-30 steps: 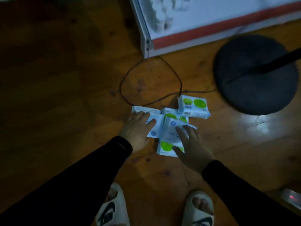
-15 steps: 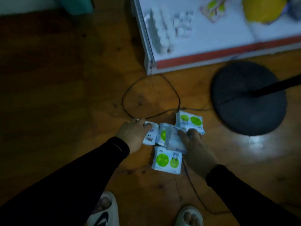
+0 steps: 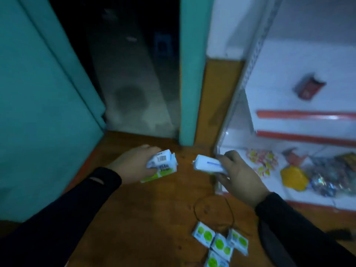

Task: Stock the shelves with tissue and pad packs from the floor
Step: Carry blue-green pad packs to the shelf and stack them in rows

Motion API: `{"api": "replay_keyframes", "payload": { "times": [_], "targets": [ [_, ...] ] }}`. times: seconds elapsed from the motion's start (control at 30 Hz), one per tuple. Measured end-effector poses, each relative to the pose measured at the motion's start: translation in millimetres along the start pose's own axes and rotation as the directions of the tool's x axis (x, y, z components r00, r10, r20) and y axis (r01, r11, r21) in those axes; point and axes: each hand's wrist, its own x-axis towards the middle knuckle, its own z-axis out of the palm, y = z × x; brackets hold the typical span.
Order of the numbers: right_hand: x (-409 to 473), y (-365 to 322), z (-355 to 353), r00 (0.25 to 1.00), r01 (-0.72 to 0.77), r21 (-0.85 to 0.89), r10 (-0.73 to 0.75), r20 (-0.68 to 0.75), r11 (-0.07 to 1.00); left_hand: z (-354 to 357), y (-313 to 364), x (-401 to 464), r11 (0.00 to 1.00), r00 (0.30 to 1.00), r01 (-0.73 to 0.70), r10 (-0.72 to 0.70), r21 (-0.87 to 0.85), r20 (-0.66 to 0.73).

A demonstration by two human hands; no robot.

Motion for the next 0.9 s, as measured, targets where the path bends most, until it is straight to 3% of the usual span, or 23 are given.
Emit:
{"api": "replay_keyframes", "payload": {
  "times": [0.2,0.4,0.63,0.83,0.9],
  "targets": [
    [53.5,-172.3,-135.1,0.934,0.341,0.042,-0.333,-0.13,0.939,-193.3,-1.5,-188.7,0.967,0.922,0.248,-0.252,-0.051,-0.293],
    [66.6,-358.5,-200.9,0.8,0.597,0.116,-0.578,-0.164,0.794,-296.0,-6.6,-386.4,0.892,0.768,0.447,-0.424,-0.071,-0.48],
    [70.0,-556.0,-213.0,0.593,0.804,0.094,-0.786,-0.172,0.586,-362.5,-38.1,-557.5,0.82,0.592,0.567,-0.469,-0.075,-0.656],
    [67.1,-718.5,-188.6,0.467,0.884,0.111,-0.865,-0.182,0.453,-400.4,-81.2,-682.0,0.745,0.432,0.647,-0.533,-0.161,-0.728],
    [62.9,-760.0,-176.3,0.435,0.9,0.118,-0.884,-0.173,0.42,-406.4,-99.1,-713.1,0.723,0.409,0.669,-0.552,-0.173,-0.726]
  ]
}}
